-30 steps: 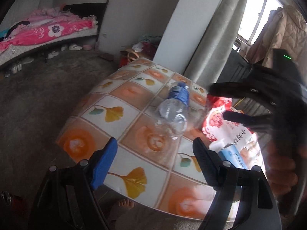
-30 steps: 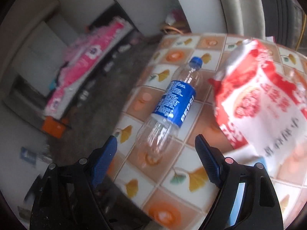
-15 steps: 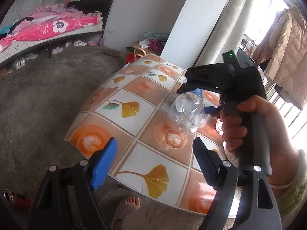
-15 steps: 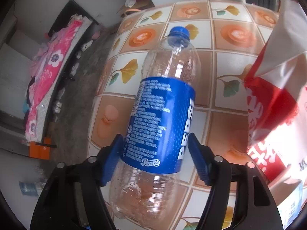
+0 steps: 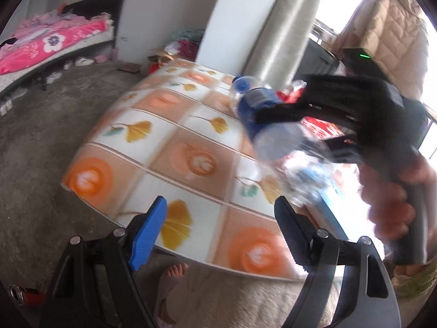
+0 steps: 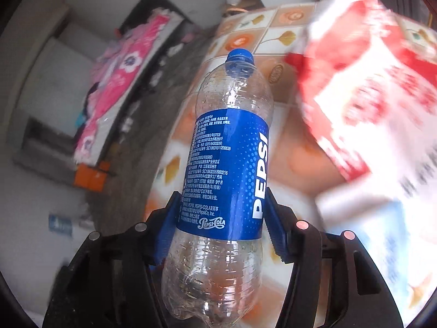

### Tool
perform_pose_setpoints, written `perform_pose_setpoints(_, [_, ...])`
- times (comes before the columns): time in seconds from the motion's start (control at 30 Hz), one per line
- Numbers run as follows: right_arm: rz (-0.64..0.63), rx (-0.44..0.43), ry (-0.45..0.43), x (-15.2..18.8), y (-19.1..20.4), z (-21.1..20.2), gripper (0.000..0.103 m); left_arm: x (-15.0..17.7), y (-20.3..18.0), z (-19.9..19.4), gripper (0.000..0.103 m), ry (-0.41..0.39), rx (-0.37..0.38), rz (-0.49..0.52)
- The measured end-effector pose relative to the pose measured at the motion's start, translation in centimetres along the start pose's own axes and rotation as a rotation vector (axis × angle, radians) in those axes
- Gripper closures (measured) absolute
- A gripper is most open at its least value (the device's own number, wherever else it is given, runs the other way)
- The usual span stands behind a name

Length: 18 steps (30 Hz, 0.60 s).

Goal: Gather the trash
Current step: 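Grasp the blue Mecobalamin Tablets box with the left gripper while the right holds the bottle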

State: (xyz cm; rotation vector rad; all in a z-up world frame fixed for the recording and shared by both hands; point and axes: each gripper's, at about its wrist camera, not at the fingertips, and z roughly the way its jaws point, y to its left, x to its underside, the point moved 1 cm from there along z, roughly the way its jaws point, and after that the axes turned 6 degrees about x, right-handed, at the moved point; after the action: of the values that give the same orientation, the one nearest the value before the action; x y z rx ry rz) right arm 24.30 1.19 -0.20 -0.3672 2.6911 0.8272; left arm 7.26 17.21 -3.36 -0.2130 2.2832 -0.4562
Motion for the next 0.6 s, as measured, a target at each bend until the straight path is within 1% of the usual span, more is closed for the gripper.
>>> perform_pose_setpoints(0.1, [-0.034,-0.029,-0.026,3.8,-2.2,-5.0,0.048,0.4,-1.1,0.1,0.025,0.017,0.017,0.026])
perform_pose_setpoints(0.17, [-0.036,-0.044,-0.05,6.3,-3.2,-7.3,0.048,0.5,-1.8,0.3,0.025,0.027,0.035,0.038])
perform_pose_setpoints(0.23, [-0.014,-0.07,-0.079,8.9,-4.9,-10.0,0.048,0.6,-2.6,0.8,0.025,0.047,0.066,0.041])
perform_pose_setpoints(0.3, [0.035,-0.076,-0.134,11.6,-7.1,-12.9,0.048,0.5,-3.7,1.4,0.025,0.074,0.113,0.041])
perform_pose_setpoints(0.33, [0.063,-0.059,-0.167,12.6,-8.2,-14.0,0.048,0.4,-4.6,1.9,0.025,0.093,0.149,0.044])
perform_pose_setpoints(0.4, [0.114,0.011,-0.231,14.1,-10.1,-15.7,0.048,0.2,-5.8,2.8,0.025,0.123,0.196,0.054])
perform_pose_setpoints(0.43, [0.154,0.085,-0.268,15.0,-11.6,-16.5,0.048,0.0,-6.6,3.4,0.025,0.144,0.221,0.054])
perform_pose_setpoints(0.47, [0.185,0.15,-0.285,15.5,-12.8,-16.7,0.047,-0.1,-7.4,4.3,0.024,0.17,0.242,0.052])
perform_pose_setpoints(0.5, [0.225,0.216,-0.292,16.1,-14.1,-16.8,0.047,-0.2,-8.2,5.1,0.021,0.194,0.258,0.051])
perform_pose_setpoints(0.53, [0.261,0.255,-0.295,16.6,-15.2,-16.6,0.047,-0.4,-9.1,6.2,0.019,0.218,0.263,0.044])
perform_pose_setpoints(0.6, [0.313,0.282,-0.292,17.1,-16.5,-15.9,0.047,-0.8,-10.4,7.7,0.014,0.235,0.247,0.028])
